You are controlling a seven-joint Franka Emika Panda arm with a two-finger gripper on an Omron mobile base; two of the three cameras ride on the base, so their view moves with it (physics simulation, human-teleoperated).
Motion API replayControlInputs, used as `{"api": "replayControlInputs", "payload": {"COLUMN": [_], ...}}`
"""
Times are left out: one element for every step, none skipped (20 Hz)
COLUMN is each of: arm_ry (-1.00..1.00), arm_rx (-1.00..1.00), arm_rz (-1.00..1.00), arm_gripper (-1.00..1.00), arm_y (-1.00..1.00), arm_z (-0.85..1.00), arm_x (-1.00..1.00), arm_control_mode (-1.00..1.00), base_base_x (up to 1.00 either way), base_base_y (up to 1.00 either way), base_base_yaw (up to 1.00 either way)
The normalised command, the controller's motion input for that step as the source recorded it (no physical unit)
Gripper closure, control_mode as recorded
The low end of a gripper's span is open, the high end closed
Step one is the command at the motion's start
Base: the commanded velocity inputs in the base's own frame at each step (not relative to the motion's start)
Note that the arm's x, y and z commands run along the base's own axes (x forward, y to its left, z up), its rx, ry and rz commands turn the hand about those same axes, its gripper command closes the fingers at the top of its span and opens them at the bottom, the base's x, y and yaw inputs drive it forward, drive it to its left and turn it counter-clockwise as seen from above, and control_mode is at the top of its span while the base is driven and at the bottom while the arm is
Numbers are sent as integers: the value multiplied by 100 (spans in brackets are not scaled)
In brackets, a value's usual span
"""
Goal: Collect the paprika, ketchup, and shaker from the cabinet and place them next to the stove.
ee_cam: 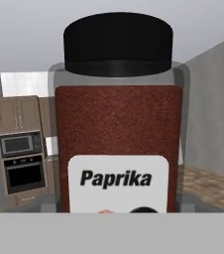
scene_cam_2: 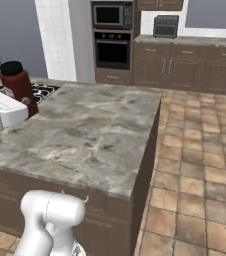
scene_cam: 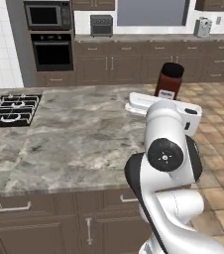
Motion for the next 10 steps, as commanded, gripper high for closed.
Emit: {"api": "replayControlInputs", "payload": {"arm_ry": [0, 0, 0, 0, 0, 0, 0, 0, 0, 0], "arm_rx": [0, 0, 0, 0, 0, 0, 0, 0, 0, 0], "arm_rz": [0, 0, 0, 0, 0, 0, 0, 0, 0, 0], "arm_gripper": [100, 100, 100, 100, 100, 100, 100, 100, 100, 100], "arm_y": [0, 0, 0, 0, 0, 0, 0, 0, 0, 0], "arm_z": [0, 0, 0, 0, 0, 0, 0, 0, 0, 0], "arm_x": [0, 0, 0, 0, 0, 0, 0, 0, 0, 0], "arm_control_mode": [100, 100, 100, 100, 100, 100, 100, 100, 100, 100], "base_base_x": [10, 11, 13, 17, 22, 25, 25, 26, 26, 28], "base_base_y": [-100, -100, -100, -100, -100, -100, -100, -100, -100, -100], "base_base_yaw": [18, 18, 19, 20, 21, 21, 21, 22, 23, 24]}}
